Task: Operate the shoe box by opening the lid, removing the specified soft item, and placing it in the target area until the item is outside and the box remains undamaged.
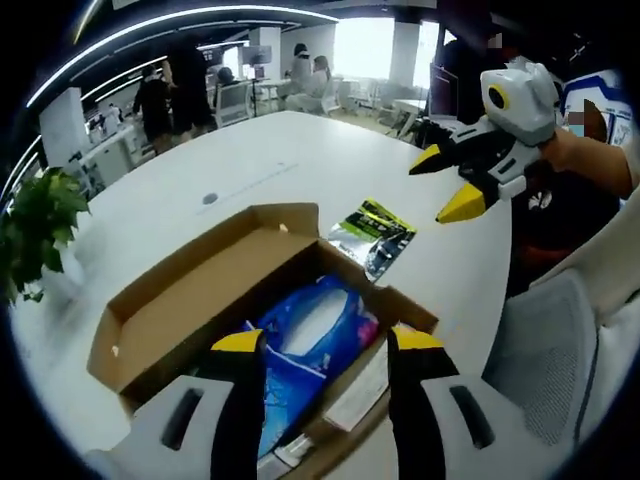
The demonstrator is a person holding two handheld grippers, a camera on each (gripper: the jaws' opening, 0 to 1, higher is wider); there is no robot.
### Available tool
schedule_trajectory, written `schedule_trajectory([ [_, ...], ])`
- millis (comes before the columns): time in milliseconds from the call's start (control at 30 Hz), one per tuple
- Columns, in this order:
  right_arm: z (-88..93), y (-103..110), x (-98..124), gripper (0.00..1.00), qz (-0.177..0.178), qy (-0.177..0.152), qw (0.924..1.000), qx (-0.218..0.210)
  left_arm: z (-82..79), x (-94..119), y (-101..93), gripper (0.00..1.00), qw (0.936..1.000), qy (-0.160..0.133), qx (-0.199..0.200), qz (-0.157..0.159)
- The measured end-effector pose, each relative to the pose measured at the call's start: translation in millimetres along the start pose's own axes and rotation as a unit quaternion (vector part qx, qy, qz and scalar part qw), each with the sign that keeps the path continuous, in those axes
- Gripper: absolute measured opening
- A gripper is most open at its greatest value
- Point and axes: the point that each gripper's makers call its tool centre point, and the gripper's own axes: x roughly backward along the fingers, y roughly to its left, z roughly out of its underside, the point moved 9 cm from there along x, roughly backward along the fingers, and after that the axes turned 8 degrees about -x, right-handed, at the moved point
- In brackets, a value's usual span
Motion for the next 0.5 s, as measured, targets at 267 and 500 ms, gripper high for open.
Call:
schedule_trajectory([
  [267, -4.1, 15, -9, 0.47, -0.021, 0.004, 0.9997, 0.011, 20.6, 9, 9.9, 0.48, 0.9997, 0.014, 0.013, -0.014],
  [500, -9.8, 28, -18, 0.47, -0.037, 0.002, 0.9992, 0.015, 35.7, 24, 22.6, 0.47, 0.9983, 0.013, 0.038, -0.044],
])
